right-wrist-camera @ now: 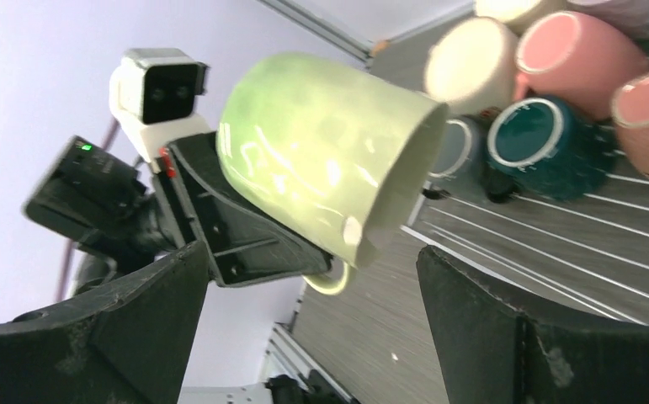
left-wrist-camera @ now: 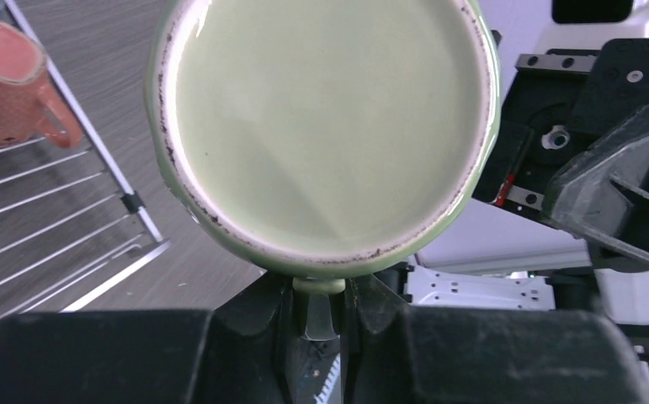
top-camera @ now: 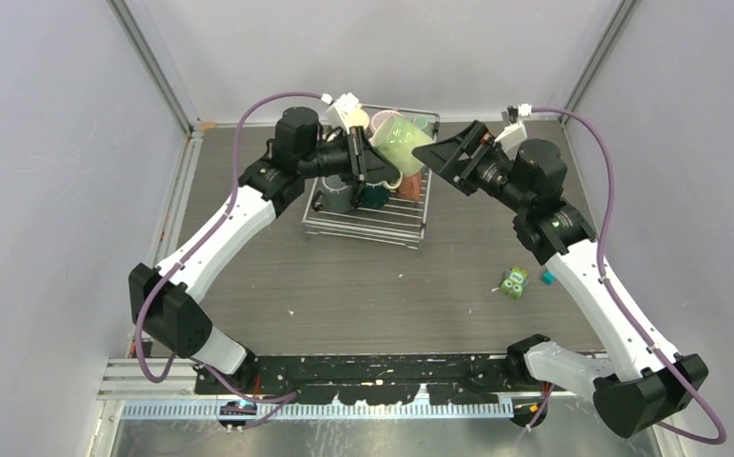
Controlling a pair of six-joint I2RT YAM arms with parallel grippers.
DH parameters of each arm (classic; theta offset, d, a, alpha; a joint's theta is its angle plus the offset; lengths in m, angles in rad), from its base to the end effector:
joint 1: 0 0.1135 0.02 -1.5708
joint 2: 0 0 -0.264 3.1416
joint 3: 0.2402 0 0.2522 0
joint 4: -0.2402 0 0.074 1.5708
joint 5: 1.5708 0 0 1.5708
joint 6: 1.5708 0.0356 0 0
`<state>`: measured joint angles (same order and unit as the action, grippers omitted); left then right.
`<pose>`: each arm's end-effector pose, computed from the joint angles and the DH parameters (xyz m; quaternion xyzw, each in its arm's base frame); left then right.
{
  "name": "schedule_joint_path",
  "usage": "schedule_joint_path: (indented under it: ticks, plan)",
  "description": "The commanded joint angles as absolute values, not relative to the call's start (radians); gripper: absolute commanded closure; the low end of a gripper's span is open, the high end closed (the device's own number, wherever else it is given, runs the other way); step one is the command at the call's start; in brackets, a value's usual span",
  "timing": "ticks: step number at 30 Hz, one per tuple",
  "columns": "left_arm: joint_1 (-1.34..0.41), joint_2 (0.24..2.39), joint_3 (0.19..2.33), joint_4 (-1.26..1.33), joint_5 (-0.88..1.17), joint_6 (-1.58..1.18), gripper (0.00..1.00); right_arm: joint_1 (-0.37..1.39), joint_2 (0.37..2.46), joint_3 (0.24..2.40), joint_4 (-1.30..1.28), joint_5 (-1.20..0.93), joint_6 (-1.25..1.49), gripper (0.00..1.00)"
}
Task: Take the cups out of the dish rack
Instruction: Unload the cup from the dish rack, then place the cup at the corner of the board.
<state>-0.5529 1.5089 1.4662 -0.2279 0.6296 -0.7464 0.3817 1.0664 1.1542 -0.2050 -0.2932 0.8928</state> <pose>0.2868 -0.2016 0.3990 0.1134 0.7715 -0.5444 0.3092 0.2175 0.0984 0.4132 0.0930 0.7398 0.4789 0.4634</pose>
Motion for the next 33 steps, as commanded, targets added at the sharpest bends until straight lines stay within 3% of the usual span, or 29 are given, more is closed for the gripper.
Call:
schedule_joint_path:
  ticks: [1,13,25,28,30,31,33]
  plan:
    - [-0.549,1.444,1.510,-0.011,0.736,-0.857,1.00,0.370,1.077,1.147,0.051,-0.403,0.999,0.05]
    - [-0.548,1.443,1.435,0.241,0.784,-1.071,1.00,0.359,1.163,1.121,0.363,-0.468,1.215,0.32]
    - [-0.548,1.471,1.359,0.386,0.785,-1.211,1.00,0.360,1.159,1.104,0.394,-0.444,1.226,0.64]
    - [-0.548,1.470,1.351,0.384,0.787,-1.216,1.00,0.360,1.168,1.107,0.397,-0.441,1.226,0.76]
    - [-0.548,1.469,1.348,0.367,0.784,-1.217,1.00,0.360,1.176,1.114,0.394,-0.439,1.227,0.91]
    - [-0.548,1.469,1.345,0.358,0.782,-1.217,0.97,0.360,1.180,1.118,0.394,-0.438,1.225,0.97]
    - [-0.547,1.464,1.336,0.349,0.778,-1.215,0.85,0.360,1.184,1.121,0.394,-0.431,1.223,0.99]
